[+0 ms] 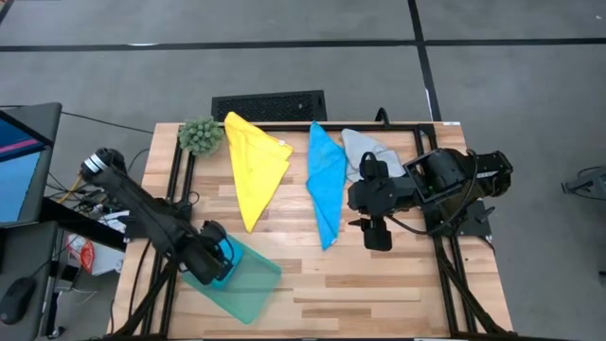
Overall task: Fold microfiber towels
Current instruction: Adjust the folded blue towel in the bin
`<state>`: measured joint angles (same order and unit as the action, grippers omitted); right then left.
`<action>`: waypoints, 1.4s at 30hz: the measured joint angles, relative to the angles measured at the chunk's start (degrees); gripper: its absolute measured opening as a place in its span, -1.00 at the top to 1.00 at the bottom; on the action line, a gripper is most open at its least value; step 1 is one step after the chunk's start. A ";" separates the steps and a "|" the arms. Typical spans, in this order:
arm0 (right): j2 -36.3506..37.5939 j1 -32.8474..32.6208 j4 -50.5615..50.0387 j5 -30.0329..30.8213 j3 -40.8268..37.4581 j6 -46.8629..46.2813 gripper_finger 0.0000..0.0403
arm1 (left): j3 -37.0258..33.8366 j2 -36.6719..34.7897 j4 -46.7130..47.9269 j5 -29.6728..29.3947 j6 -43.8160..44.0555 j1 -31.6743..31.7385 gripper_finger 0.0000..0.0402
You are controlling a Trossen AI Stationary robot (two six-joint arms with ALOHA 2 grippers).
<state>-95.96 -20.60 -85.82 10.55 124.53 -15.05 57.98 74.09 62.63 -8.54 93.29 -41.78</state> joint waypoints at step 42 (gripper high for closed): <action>0.02 1.40 -2.49 1.91 0.00 1.55 -0.23 | -12.83 -0.90 -10.84 7.42 10.50 -2.19 1.00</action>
<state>-95.94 -19.20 -88.31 12.45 124.53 -13.50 45.14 73.19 51.80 -1.13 103.79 -43.97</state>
